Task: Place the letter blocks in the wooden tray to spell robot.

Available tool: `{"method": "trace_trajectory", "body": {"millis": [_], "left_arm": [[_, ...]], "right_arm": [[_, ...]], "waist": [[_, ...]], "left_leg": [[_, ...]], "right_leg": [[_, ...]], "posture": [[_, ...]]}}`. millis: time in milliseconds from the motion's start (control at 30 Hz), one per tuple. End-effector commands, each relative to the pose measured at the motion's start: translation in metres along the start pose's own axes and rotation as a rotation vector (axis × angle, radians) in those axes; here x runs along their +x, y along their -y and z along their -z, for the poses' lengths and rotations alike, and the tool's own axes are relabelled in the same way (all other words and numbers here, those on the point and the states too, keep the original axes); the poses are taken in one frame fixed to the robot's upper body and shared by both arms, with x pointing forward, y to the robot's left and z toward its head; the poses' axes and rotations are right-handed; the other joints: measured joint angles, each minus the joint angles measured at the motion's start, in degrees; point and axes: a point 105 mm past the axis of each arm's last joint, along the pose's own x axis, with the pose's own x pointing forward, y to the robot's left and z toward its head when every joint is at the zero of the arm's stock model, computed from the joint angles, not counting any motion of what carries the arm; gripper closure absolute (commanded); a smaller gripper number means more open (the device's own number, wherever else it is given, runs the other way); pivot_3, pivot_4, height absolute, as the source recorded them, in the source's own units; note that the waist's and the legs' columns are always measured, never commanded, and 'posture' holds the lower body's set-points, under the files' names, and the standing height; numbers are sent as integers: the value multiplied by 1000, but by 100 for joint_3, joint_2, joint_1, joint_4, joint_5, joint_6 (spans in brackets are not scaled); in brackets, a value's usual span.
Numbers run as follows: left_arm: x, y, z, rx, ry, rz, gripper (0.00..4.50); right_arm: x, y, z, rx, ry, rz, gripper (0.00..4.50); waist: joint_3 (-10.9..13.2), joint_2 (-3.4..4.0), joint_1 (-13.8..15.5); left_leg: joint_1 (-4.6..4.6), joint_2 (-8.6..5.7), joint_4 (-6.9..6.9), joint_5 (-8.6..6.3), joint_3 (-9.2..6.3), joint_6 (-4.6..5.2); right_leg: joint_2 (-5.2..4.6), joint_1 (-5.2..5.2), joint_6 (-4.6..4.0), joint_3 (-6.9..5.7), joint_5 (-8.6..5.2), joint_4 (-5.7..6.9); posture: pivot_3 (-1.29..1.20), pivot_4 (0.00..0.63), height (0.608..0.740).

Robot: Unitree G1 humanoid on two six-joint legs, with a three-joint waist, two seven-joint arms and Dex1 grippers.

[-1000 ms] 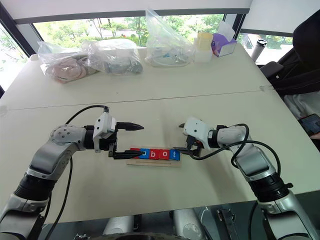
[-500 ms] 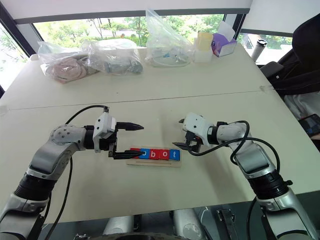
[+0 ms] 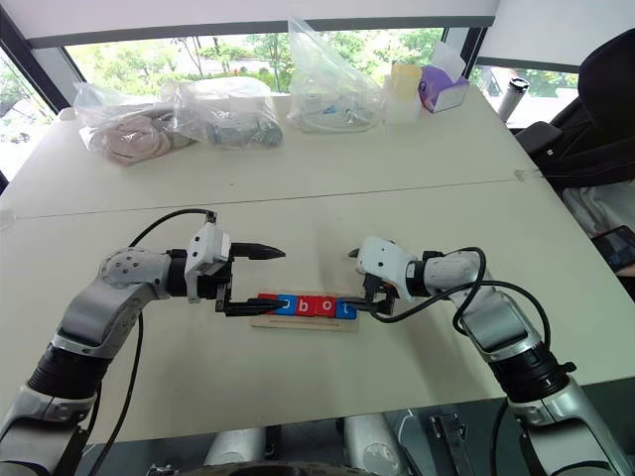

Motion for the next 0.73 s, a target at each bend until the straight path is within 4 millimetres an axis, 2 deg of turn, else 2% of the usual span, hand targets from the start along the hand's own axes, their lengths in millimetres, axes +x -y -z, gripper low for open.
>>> {"method": "trace_trajectory", "body": {"millis": [33,133,233,400,533,733], "left_arm": [[-2,1,-9,32,23,0,0],[-2,1,-9,33,16,3,0],[-4,1,-6,38,-5,-7,0],[-18,1,-4,7,-20,-44,0],[-33,1,-3,-26,-49,-83,0],[-50,3,-2,-48,-102,-101,0]], "right_arm": [[-5,6,-18,-31,53,29,68],[-13,12,-25,-15,77,62,68],[-23,8,-32,25,101,68,68],[-50,-14,-45,136,125,35,68],[-75,-38,-38,198,50,-30,68],[-94,-51,-36,245,-2,-65,68]], "waist": [[0,0,0],[0,0,1],[0,0,2],[0,0,7],[0,0,13],[0,0,-4]], "left_leg": [[0,0,0,0,0,0],[-1,0,0,0,0,0],[-1,0,0,0,0,0],[-1,1,-4,0,-3,0],[-1,1,-1,0,-4,0],[5,2,-1,0,0,0]], "right_leg": [[0,0,0,0,0,0],[0,0,0,0,0,0],[0,0,0,0,1,0],[0,0,2,-1,0,0],[-1,1,17,-1,-17,-1],[-1,3,3,0,-25,-2]], "posture": [[0,150,740],[0,150,740],[0,150,740],[0,150,740],[0,150,740],[0,150,740]]}}
